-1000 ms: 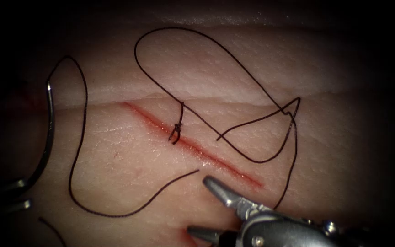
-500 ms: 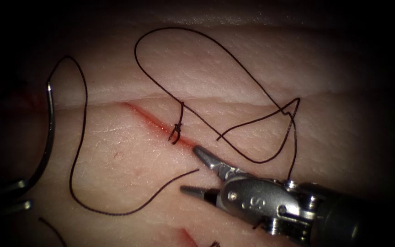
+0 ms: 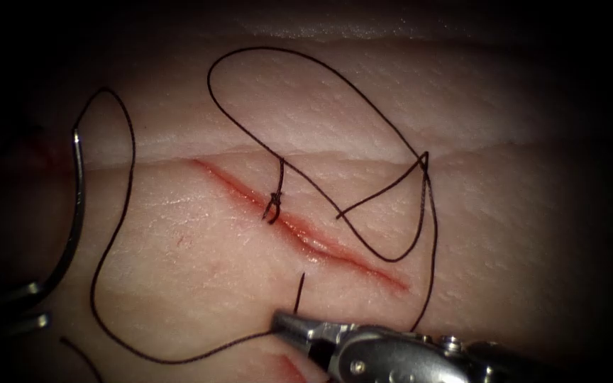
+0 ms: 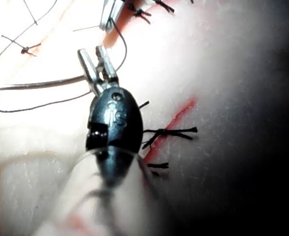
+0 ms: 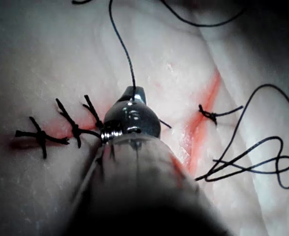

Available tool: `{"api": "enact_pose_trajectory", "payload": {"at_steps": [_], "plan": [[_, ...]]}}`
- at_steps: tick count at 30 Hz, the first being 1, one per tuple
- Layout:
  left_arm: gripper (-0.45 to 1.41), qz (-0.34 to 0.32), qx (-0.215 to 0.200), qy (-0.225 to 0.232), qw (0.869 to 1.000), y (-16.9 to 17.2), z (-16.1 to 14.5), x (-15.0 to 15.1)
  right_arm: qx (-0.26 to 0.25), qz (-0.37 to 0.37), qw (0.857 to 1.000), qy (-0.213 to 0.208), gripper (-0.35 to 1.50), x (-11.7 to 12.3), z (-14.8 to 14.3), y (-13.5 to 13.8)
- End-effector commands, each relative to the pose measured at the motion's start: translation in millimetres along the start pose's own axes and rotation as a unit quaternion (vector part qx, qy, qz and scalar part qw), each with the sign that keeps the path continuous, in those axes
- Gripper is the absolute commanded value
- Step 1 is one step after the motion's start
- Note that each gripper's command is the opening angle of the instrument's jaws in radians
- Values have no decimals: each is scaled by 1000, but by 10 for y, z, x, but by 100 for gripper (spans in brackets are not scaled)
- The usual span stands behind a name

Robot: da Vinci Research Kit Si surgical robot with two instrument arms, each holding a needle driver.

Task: Wound Closure

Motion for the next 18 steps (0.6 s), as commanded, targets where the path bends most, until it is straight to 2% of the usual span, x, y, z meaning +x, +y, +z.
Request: {"api": "enact_pose_trajectory", "payload": {"at_steps": [1,2,3,4,5,6,10,11,13,15,17,18], "plan": [[-45,0,0,1,1000,3,6,-5,11,-1,1000,11,-35,27,4,-21],[-45,0,0,1,1000,3,7,-5,18,0,1000,17,-35,37,1,-29],[-45,0,0,1,1000,3,7,-5,18,0,1000,17,-35,37,1,-29],[-45,0,0,1,1000,3,7,-5,34,4,999,34,-35,61,-6,-46],[-45,0,0,1,1000,3,7,-5,40,5,998,39,-35,70,-8,-53],[-45,0,0,1,1000,3,7,-5,40,5,998,39,-35,70,-8,-53],[-45,0,0,1,1000,3,7,-5,56,4,996,62,-35,109,-16,-67],[-45,0,0,1,1000,3,6,-5,51,10,996,72,-10,115,-20,-56],[-45,0,0,1,1000,3,6,-5,24,26,997,69,90,112,-27,-34],[-45,0,0,1,1000,3,6,-5,0,16,999,52,118,101,-33,-8],[-45,0,0,1,1000,2,6,-5,-6,10,999,47,122,96,-35,-1],[-45,0,0,1,1000,2,7,-6,-21,-7,999,29,125,75,-34,17]]}}
